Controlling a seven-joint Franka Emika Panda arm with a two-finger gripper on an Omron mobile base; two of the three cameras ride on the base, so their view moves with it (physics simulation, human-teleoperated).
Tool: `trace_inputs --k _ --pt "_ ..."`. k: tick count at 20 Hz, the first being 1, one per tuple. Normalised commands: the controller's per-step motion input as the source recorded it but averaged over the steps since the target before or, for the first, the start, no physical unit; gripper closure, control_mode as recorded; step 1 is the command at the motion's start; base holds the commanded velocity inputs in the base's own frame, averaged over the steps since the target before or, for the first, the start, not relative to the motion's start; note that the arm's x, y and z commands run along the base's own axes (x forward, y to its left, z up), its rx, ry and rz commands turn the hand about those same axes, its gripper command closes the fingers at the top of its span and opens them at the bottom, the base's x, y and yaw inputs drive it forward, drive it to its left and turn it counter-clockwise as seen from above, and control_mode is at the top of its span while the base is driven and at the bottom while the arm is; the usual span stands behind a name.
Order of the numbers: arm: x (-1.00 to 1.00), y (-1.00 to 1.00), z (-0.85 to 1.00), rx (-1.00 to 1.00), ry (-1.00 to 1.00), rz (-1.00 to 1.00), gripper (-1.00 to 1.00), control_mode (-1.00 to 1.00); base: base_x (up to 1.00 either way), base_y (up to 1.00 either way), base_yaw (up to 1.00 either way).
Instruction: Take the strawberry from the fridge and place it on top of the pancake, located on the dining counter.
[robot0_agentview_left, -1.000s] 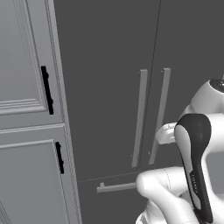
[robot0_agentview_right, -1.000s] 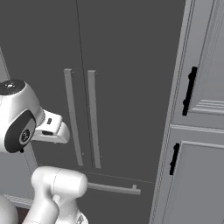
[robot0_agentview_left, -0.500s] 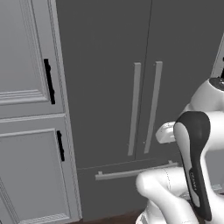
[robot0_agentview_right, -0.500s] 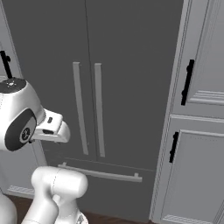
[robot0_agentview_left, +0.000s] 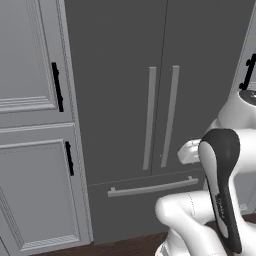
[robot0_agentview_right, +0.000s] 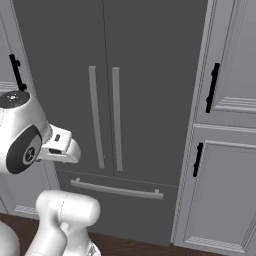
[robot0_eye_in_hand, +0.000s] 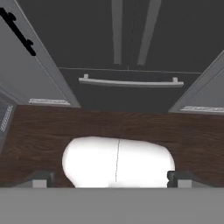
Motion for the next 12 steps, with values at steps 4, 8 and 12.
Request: trace_inputs --k 4,8,12 --pt "0.89 -0.08 0.00 0.00 0.00 0.00 -1.00 -1.00 0.00 0.00 0.00" --pt "0.78 -0.26 0.00 0.00 -0.05 0.00 -1.00 -1.00 0.00 0.00 0.00" --pt "0.32 -0.25 0.00 -0.03 -0.18 -0.03 -1.00 -1.00 0.00 0.00 0.00"
